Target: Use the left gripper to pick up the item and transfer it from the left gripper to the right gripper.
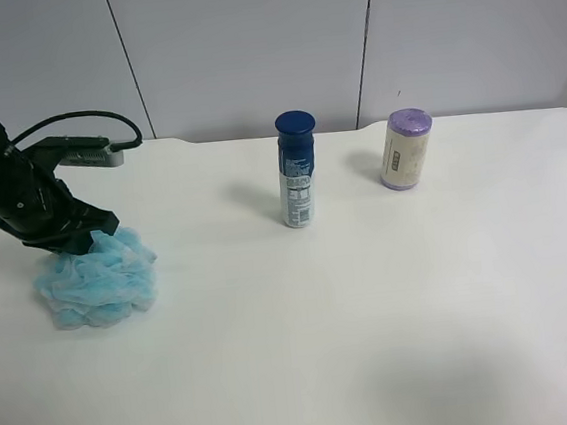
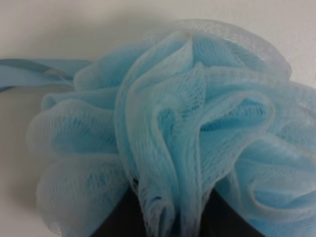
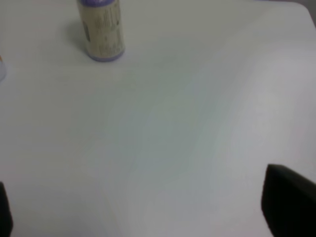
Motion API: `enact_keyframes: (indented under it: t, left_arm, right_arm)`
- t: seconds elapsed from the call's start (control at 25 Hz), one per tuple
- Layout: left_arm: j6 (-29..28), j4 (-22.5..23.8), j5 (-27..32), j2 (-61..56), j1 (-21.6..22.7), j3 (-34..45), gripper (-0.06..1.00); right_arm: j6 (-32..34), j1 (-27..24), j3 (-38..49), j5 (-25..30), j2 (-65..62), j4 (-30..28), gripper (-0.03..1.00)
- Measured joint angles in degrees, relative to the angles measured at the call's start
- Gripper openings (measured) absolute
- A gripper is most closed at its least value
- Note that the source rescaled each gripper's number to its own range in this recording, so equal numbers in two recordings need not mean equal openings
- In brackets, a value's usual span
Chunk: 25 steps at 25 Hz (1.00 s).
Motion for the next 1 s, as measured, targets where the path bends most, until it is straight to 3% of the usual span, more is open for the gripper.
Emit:
enact_keyframes:
  t: [0.56, 1.0]
  left_arm:
    - [0.0, -0.2, 16.0, -15.9, 0.0, -8.4, 0.02]
    - [2.7, -13.6, 20.9, -27.9, 0.0, -8.3, 0.01]
  right_arm:
    - [0.0, 0.0, 0.0, 0.0, 0.0, 0.0, 0.99]
    - [0.0, 0.0, 0.0, 0.0, 0.0, 0.0, 0.99]
